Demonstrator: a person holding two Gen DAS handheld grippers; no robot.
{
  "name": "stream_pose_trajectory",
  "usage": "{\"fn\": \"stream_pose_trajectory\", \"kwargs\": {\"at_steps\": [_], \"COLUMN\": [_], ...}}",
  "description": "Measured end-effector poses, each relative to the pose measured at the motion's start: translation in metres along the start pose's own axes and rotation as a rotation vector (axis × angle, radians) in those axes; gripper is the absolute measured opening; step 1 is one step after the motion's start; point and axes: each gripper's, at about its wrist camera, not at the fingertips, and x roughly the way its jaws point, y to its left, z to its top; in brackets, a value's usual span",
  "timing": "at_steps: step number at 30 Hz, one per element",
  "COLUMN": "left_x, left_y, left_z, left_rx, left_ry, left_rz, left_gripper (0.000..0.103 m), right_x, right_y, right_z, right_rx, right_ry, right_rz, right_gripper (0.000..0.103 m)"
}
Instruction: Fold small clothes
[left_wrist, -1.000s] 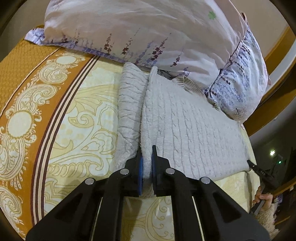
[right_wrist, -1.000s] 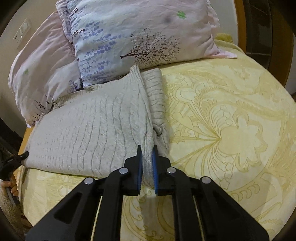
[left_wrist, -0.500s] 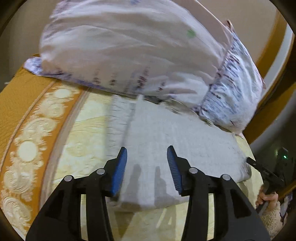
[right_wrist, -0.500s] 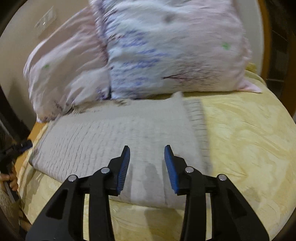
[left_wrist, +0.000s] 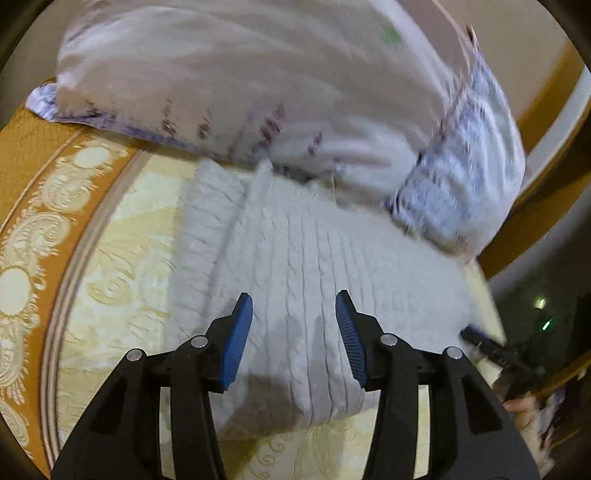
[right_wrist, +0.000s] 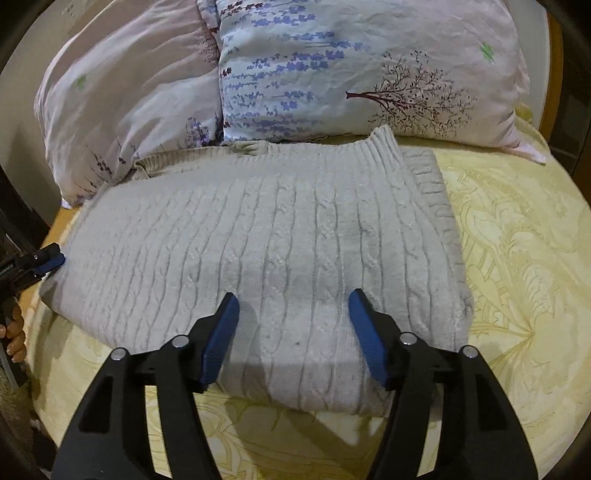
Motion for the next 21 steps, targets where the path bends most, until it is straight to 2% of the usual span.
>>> {"fn": "stream_pose_trajectory", "kwargs": {"at_steps": [1,4,6,10,16,21], "left_x": [-0.005,-0.008,-0.003,0.009,0.022,0.025], "left_y": [0.007,0.025,0.038,0.053,0.058,0.052], "left_z": [0.005,0.016,0.022,0.029,0.031,0.030], "left_rx": [-0.024,-0.097,-0.149,-0.219,-0.230,-0.207], "left_ry": [-0.017,-0.019,0.012,0.054,0.090,0.086], "left_rz": [0.005,-0.003,-0.028,-0.028,-0.025,-0.021], "left_gripper": [0.054,0.055,0.056,0.056,0.057,0.058], "right_x": [0.000,0.000,0.000,0.001,0.000,0.001], "right_y": [-0.001,0.000,0.001,0.000,-0.001,0.002], "right_z": [0.001,0.001,0.001,0.001,0.002,0.001], "right_rx": [0.005,0.005,0.004,0.006,0.013,0.005], "right_ry": [0.001,0.000,-0.001,0.000,-0.002,-0.007], "right_rz": [0.009,0.016,0.018,0.025,0.037,0.036], "right_gripper": [0.068,0.070,0.072,0.073,0.074,0.078]}}
